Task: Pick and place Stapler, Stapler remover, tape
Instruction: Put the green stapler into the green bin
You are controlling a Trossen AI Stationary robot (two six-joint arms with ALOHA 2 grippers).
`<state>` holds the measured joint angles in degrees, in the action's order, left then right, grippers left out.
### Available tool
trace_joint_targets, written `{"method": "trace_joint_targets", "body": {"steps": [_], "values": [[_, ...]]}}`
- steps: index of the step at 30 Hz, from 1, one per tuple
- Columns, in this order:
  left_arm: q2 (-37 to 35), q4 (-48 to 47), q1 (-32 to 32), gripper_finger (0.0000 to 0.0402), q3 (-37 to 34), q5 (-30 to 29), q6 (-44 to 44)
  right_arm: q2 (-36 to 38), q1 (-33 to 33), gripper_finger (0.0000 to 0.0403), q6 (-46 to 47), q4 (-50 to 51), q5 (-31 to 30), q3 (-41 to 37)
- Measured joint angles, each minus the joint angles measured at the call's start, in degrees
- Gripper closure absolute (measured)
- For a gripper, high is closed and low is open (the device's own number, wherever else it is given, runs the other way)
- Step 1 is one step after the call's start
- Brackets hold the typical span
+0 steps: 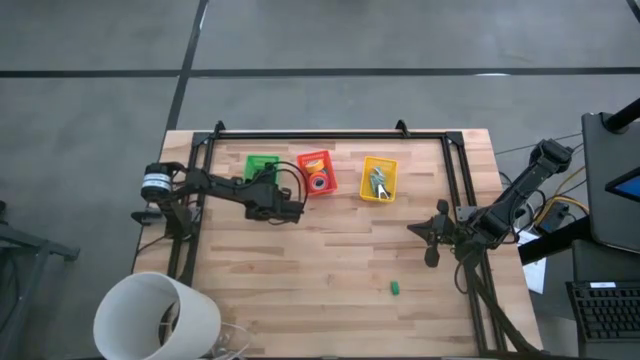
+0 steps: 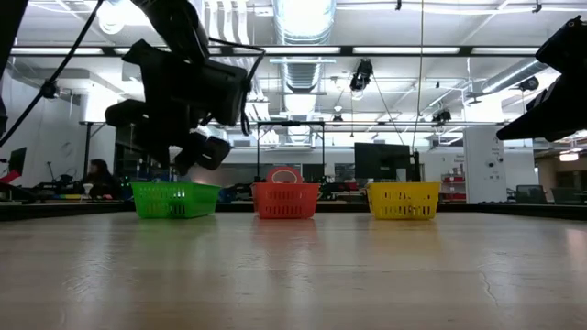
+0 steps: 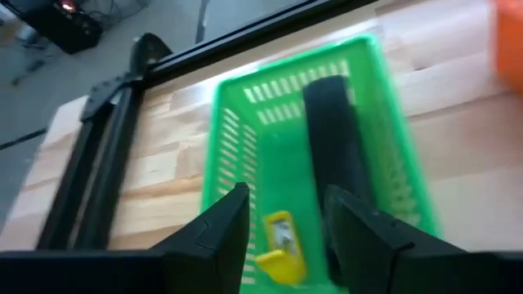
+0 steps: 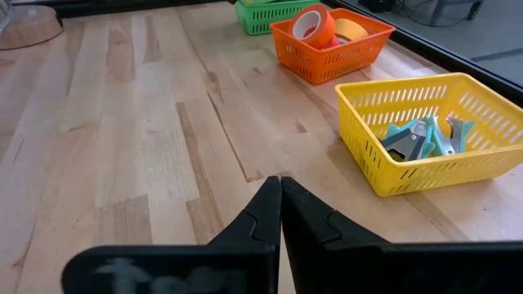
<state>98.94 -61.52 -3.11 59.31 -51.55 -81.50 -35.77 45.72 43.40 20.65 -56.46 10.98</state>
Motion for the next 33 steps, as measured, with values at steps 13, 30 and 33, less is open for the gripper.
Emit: {"method": "trace_joint_targets", "body": {"steps": [13,30,33], "values": [[-0.85,33.12,15.67,0.0234,7.06,-7.86,12.99,0.00,0.00,0.0394,0.12,-2.74,-0.08,-0.02],[-0.23,82.12,22.29,0.0234,7.04,-7.40,52.44,-4.85,0.05,0.0394,5.79,-21.50,21.37,-0.17],[0.07,81.96,22.16,0.0234,7.01,-6.71,53.51,-9.05,0.14,0.0392,5.95,-26.10,27.96,-0.17]]}}
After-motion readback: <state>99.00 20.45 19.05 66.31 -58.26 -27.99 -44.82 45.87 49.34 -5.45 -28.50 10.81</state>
